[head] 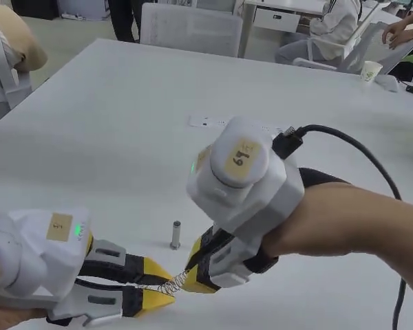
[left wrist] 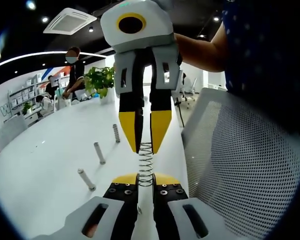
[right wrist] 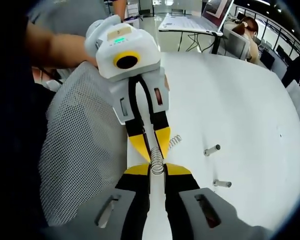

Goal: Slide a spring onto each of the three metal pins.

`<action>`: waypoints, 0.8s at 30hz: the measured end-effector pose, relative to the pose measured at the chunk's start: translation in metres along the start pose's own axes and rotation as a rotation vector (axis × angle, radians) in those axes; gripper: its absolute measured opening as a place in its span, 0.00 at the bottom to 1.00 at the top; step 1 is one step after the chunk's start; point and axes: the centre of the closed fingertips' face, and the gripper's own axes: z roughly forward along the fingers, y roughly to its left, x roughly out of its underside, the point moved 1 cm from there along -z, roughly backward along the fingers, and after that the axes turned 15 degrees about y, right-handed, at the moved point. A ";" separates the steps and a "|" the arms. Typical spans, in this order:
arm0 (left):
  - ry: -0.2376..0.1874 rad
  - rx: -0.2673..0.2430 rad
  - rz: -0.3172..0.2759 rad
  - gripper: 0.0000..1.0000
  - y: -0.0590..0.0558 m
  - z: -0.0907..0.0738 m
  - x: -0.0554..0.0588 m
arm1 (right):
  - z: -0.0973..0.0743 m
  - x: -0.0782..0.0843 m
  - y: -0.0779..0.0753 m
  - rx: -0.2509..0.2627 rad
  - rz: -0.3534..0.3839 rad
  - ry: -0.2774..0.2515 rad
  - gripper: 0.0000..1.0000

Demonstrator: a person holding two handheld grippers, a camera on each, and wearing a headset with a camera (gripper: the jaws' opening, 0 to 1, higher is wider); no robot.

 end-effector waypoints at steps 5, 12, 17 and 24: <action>-0.006 0.007 -0.017 0.02 0.000 0.000 -0.002 | -0.003 -0.007 0.001 0.005 -0.007 -0.024 0.07; 0.009 0.014 -0.030 0.01 -0.001 -0.001 -0.001 | -0.001 -0.009 0.001 -0.005 -0.014 -0.005 0.08; 0.013 0.014 -0.030 0.01 -0.001 -0.001 -0.001 | 0.000 -0.011 0.002 -0.021 -0.017 -0.012 0.08; -0.011 0.016 -0.044 0.01 0.000 -0.004 -0.006 | 0.005 -0.009 0.001 -0.028 -0.012 -0.007 0.08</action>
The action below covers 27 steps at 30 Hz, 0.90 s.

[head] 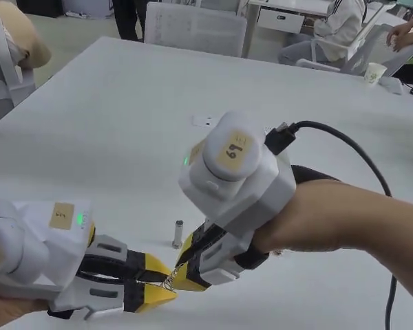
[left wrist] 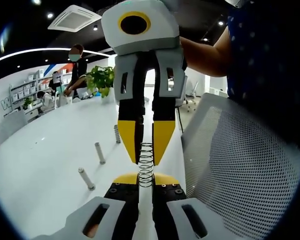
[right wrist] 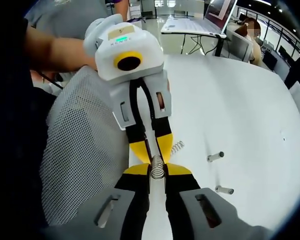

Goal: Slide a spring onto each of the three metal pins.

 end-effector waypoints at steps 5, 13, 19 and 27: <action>-0.012 0.000 -0.005 0.01 0.000 -0.001 -0.003 | 0.002 -0.001 0.000 -0.002 -0.001 -0.005 0.08; -0.031 0.001 -0.022 0.02 0.001 -0.001 -0.004 | 0.001 -0.004 -0.002 0.008 -0.002 -0.011 0.08; -0.036 -0.007 -0.019 0.03 0.002 -0.001 -0.006 | -0.001 -0.004 -0.004 0.020 -0.006 0.000 0.08; -0.032 -0.013 -0.046 0.14 0.006 -0.002 -0.003 | -0.003 0.000 -0.010 0.033 0.000 0.016 0.08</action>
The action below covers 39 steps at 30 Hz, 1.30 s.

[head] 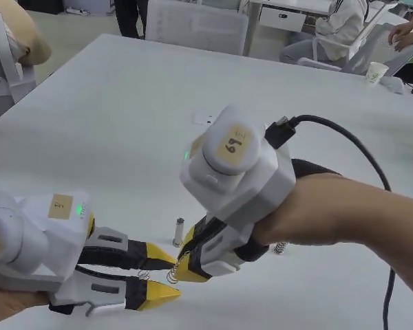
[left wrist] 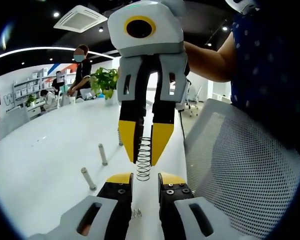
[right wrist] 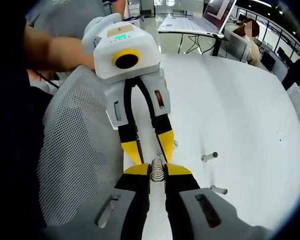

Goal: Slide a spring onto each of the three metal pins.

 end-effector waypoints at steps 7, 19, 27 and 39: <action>-0.005 -0.030 -0.037 0.24 0.009 -0.004 0.005 | -0.005 0.007 -0.008 0.016 0.019 0.004 0.08; 0.015 -0.092 -0.095 0.48 0.022 -0.007 0.020 | -0.020 0.026 -0.027 0.059 0.068 0.010 0.08; 0.023 -0.125 -0.126 0.55 0.029 -0.011 0.028 | -0.032 0.037 -0.042 0.087 0.099 0.015 0.08; 0.016 -0.151 -0.152 0.62 0.034 -0.013 0.031 | -0.043 0.052 -0.075 0.136 0.117 0.072 0.08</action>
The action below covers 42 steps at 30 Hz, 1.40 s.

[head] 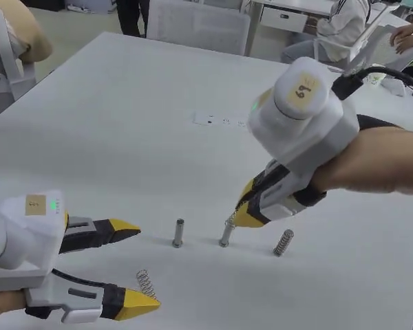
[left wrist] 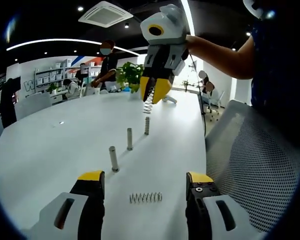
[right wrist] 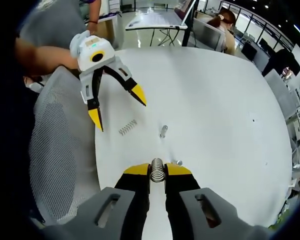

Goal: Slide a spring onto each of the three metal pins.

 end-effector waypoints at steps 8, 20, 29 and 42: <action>-0.003 -0.006 -0.007 0.62 0.001 -0.002 0.001 | 0.010 0.005 -0.018 0.017 -0.004 0.061 0.08; -0.003 -0.015 -0.013 0.60 0.002 -0.006 0.003 | 0.032 0.001 -0.033 -0.001 0.005 0.097 0.08; -0.004 -0.023 -0.020 0.59 0.003 -0.009 0.006 | 0.046 0.006 -0.036 -0.016 0.007 0.129 0.08; -0.006 -0.028 -0.022 0.57 0.002 -0.011 0.007 | 0.054 0.009 -0.033 -0.022 0.002 0.153 0.08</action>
